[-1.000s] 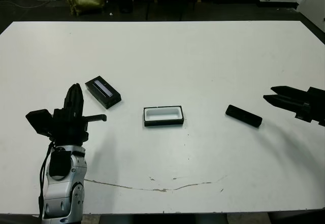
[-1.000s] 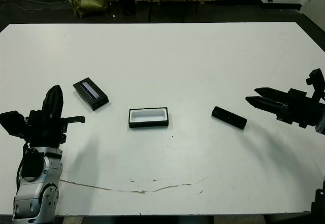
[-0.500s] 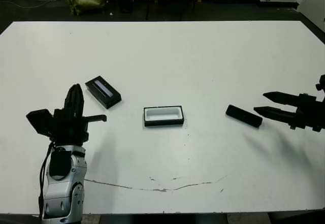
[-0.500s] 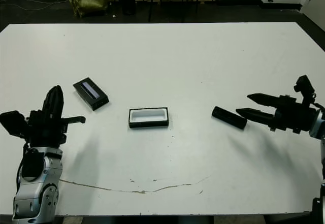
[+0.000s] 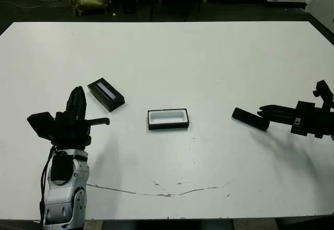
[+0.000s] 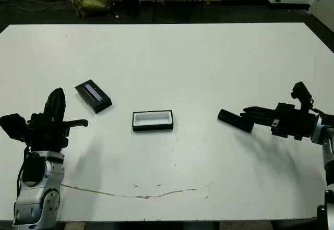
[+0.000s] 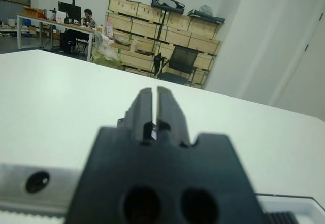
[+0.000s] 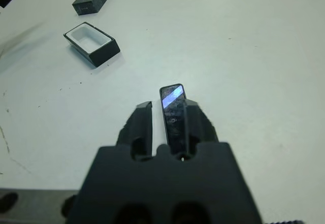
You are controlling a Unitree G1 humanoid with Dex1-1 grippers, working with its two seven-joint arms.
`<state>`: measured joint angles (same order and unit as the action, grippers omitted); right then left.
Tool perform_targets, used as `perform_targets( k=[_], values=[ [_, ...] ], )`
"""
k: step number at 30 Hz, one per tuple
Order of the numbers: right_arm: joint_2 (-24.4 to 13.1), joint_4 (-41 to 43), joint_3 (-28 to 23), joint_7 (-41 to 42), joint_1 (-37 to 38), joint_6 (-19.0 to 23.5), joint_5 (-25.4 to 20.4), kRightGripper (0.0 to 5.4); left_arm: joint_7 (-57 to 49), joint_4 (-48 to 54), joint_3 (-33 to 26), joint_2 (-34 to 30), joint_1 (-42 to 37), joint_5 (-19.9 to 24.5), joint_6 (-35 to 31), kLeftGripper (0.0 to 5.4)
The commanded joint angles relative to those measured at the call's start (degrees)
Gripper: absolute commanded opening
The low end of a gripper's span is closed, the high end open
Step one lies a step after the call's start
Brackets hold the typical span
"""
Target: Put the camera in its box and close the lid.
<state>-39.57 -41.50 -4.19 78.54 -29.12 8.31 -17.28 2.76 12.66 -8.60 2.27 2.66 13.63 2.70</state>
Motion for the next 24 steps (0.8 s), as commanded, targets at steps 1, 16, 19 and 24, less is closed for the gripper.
perform_targets(
  k=[1,16,19,24],
  values=[
    [0.61,-1.03,0.19,-0.26,0.89,-0.81,0.74,0.51,-0.02,-0.56,-0.10,-0.44,0.99,0.09,-0.96,0.00],
    [-0.88,-0.52,1.53,2.51,-0.06,-1.31,2.21,3.00,0.04,-0.51,-0.13,-0.45,1.08,0.28,-1.36,0.00],
    [-0.79,-0.27,1.33,2.82,0.16,-1.28,2.12,3.68,-0.04,-0.47,-0.15,-0.34,1.10,0.35,-1.41,0.00],
    [-0.82,-0.13,1.70,3.06,0.25,-1.39,2.64,4.78,0.14,-0.76,-0.10,-0.37,1.02,0.21,-0.90,0.00]
  ],
)
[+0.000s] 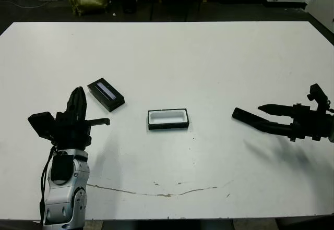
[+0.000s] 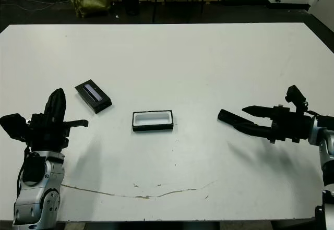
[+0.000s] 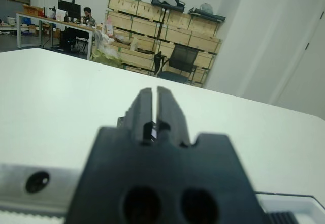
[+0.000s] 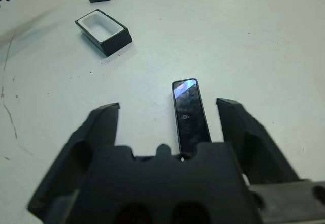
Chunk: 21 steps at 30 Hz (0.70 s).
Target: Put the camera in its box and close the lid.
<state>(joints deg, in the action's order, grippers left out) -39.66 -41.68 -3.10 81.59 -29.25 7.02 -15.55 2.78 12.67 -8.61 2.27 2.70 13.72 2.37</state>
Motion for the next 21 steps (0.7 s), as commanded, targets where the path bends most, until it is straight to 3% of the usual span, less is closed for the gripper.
perform_targets(
  k=[1,3,5,9,16,18,21],
  values=[
    [-0.85,0.49,0.77,-0.24,0.52,0.48,1.13,5.02,0.09,-0.77,-0.09,-0.38,0.98,0.09,-0.61,0.00],
    [-0.85,0.75,0.88,-0.22,0.69,0.81,1.23,5.37,0.11,-0.64,-0.14,-0.38,1.00,0.31,-0.88,0.00],
    [-0.56,0.47,0.71,-0.40,0.93,-0.96,1.41,5.37,0.10,-0.49,-0.17,-0.39,1.01,0.49,-1.20,0.00],
    [-1.05,1.95,1.57,-2.53,1.37,0.92,2.70,5.37,-0.16,-0.49,-0.08,-0.38,1.04,0.01,-1.03,0.00],
    [-0.06,-0.89,1.82,-1.99,0.90,0.04,2.83,5.37,-0.58,-0.39,0.08,-0.31,1.06,-0.59,-0.97,0.00],
    [-0.14,-0.27,2.36,-3.37,1.11,1.44,3.54,5.17,-0.37,-0.59,0.11,-0.37,1.02,-0.57,-0.68,0.00],
    [0.39,-1.53,2.19,-3.34,0.96,2.89,3.01,5.33,-0.66,-0.19,0.19,-0.34,1.18,-0.63,-1.28,0.00]
  ],
)
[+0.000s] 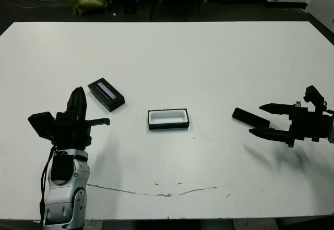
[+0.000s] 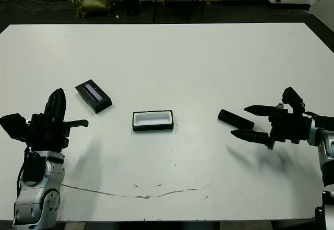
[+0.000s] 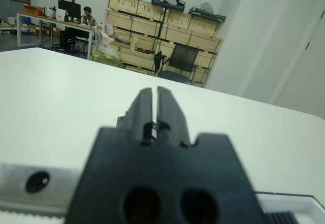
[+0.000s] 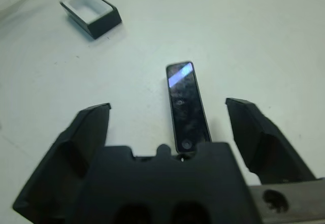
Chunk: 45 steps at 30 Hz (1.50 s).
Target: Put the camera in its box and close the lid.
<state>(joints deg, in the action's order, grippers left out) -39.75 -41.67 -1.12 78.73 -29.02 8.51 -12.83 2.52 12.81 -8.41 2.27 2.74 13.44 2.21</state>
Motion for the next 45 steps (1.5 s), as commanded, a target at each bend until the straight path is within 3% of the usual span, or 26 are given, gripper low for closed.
perform_targets(
  k=[1,8,12,16,23,32,41,45],
  values=[
    [0.76,-2.58,0.10,-0.35,0.45,1.79,0.13,5.39,-0.18,-0.44,-0.07,-0.37,1.11,-0.05,-1.07,0.00],
    [1.94,-9.28,-0.22,-0.45,-1.60,-0.60,0.69,5.39,0.13,-1.09,-0.14,-0.39,0.98,0.05,-0.24,0.00],
    [2.16,-10.96,-0.28,-0.64,-2.35,0.05,0.76,5.39,0.28,-1.10,-0.16,-0.46,1.01,0.25,-0.42,0.00],
    [2.64,-13.51,-0.31,-0.07,-2.83,-2.74,1.23,5.39,0.10,-0.74,-0.13,-0.44,1.00,0.30,-1.09,0.00],
    [2.78,-14.78,0.24,-0.82,-2.90,-3.59,2.33,5.30,-0.11,-0.60,-0.13,-0.28,1.07,0.04,-1.10,0.00],
    [3.55,-15.88,1.26,-1.39,-2.23,-8.35,4.21,3.41,0.07,-0.81,-0.20,-0.23,1.00,0.20,-0.81,0.00],
    [3.01,-13.83,3.83,-1.74,-2.35,-6.74,6.48,1.35,0.23,-0.82,-0.20,-0.40,0.93,0.17,-0.73,0.00],
    [2.13,-8.11,5.06,-4.28,-0.84,-1.86,7.46,0.63,-0.27,-0.66,-0.14,-0.28,0.95,-0.28,-0.83,0.00]
  ],
)
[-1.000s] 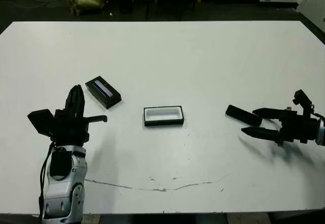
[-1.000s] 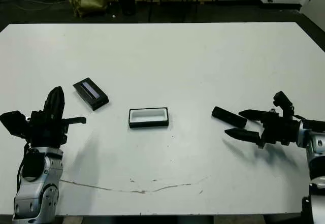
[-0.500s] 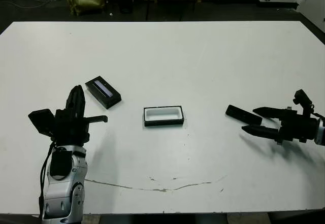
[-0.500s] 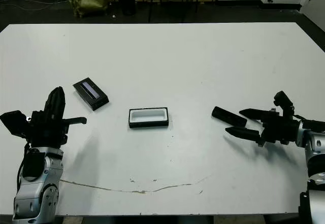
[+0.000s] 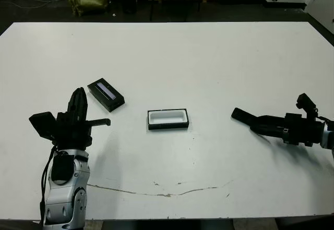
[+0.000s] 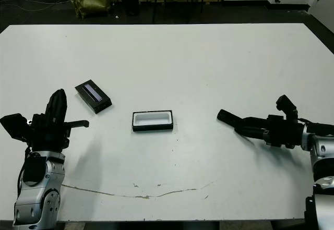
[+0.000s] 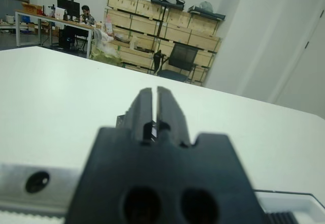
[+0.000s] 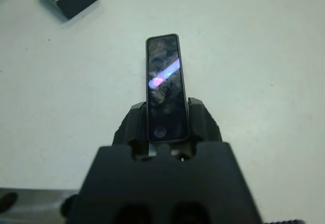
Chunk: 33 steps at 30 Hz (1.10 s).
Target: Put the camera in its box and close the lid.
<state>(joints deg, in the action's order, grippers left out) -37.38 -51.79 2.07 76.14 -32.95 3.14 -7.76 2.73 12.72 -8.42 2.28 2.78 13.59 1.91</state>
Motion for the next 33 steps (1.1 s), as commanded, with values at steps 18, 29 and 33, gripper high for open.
perform_targets(
  k=[18,29,33],
  values=[
    [-0.11,5.86,-1.19,-6.45,3.56,-2.51,-0.35,0.55,-0.60,-0.52,-0.01,-0.26,1.04,-0.34,-0.67,0.00],
    [2.60,12.82,-3.26,-1.30,-7.48,5.50,-7.59,0.54,-0.80,-0.38,0.11,-0.21,1.25,-0.61,-0.91,0.00],
    [4.39,13.71,-1.00,-0.30,-12.11,7.78,-6.82,0.54,-1.03,0.05,0.22,-0.11,1.43,-0.50,-1.24,0.00]
  ],
)
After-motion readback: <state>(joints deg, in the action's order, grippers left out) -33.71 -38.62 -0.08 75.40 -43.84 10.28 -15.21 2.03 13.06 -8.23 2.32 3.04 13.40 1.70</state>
